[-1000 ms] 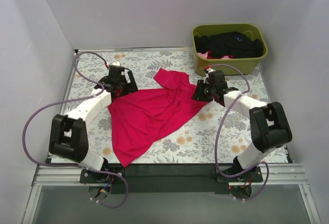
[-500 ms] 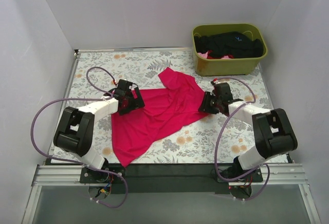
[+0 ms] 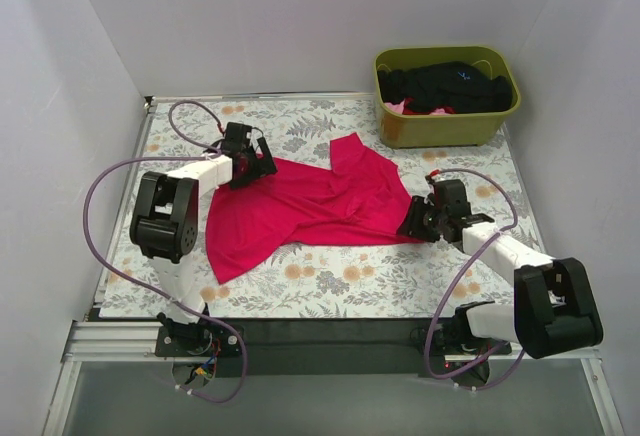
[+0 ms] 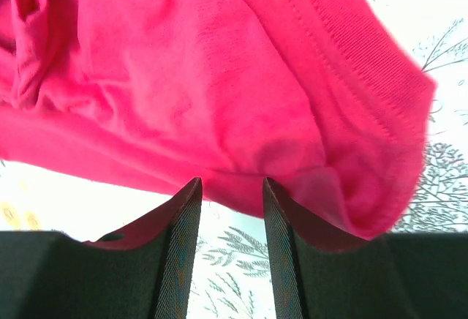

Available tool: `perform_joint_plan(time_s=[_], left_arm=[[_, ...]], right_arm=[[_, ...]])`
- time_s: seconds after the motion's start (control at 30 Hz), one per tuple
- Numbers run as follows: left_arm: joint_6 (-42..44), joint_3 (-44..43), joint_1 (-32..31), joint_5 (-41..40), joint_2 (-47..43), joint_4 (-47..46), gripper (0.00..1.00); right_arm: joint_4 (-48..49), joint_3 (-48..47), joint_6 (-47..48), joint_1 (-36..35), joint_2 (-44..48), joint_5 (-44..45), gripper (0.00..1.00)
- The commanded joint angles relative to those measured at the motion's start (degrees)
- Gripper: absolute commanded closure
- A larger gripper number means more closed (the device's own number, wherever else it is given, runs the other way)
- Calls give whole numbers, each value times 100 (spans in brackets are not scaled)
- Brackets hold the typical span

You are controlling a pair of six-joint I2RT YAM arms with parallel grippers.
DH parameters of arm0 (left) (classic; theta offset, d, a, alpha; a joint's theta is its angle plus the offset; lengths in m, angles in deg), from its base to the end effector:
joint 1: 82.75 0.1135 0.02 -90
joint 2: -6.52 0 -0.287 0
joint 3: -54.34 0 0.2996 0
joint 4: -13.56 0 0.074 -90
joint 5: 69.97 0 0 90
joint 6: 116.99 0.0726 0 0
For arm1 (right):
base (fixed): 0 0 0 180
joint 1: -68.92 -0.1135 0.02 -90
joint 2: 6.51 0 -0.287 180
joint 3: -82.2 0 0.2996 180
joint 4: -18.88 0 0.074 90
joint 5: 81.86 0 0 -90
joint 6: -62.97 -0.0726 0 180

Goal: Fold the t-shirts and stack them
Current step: Flatten the tshirt out

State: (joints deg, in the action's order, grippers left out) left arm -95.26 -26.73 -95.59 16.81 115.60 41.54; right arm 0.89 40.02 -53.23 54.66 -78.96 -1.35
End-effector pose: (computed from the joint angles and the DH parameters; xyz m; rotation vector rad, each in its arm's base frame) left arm 0.4497 -0.0983 0.1226 -1.2369 2.3061 -0.4644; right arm 0.2773 0.0828 0.1275 0.1787 2.4587 0.5167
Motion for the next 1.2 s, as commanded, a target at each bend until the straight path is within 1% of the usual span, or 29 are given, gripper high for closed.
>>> perform_joint_plan(time_s=[0.0,0.07,0.1,0.17,0.2,0.27,0.3,0.33,0.47,0.57,0.73,0.9,1.03,1.1,1.17], left_arm=[[279,-45,54,146,19,475,15],[209,217,45,225,-341,502,14],[191,350,45,226,-804,511,13],[95,866,45,147,-1307,581,13],[25,1052,45,-19,-1858,625,13],[-290,1464,45,-221,-2345,1000,14],[-388,1572,45,-388,-2565,1116,15],[-528,1660,45,-468,-2958,1265,15],[-950,2178,45,-557,-3717,1941,15],[-1232,2583,45,-635,-4147,2214,14],[-1811,3153,45,-1004,-4535,2541,13],[-2137,3348,45,-1233,-4729,2734,12],[-2296,3357,54,-1409,-4650,2848,13],[-2340,3330,45,-1470,-4615,2884,13],[-2375,3365,45,-1497,-4571,2910,13]], right_arm=[[-367,-495,737,-24,178,-166,60],[-393,-943,1140,-33,134,-236,60],[-393,-1110,1247,-42,38,-246,60],[-385,-1565,1458,-42,-129,-333,61],[-376,-1716,1651,-50,-373,-377,61],[-350,-2163,1801,-50,-647,-456,61],[-341,-2297,1898,-50,-927,-465,61],[-332,-2446,1925,-42,-1069,-483,61],[-235,-2991,2004,-42,-1675,-632,61],[-235,-3308,2022,-50,-2097,-728,61],[-226,-3493,2048,-77,-2564,-975,61],[-218,-3520,2013,-103,-2854,-1046,61],[-200,-3537,2031,-121,-3065,-1063,61],[-200,-3581,2022,-121,-3152,-1089,63],[-209,-3608,2031,-129,-3171,-1124,68]])
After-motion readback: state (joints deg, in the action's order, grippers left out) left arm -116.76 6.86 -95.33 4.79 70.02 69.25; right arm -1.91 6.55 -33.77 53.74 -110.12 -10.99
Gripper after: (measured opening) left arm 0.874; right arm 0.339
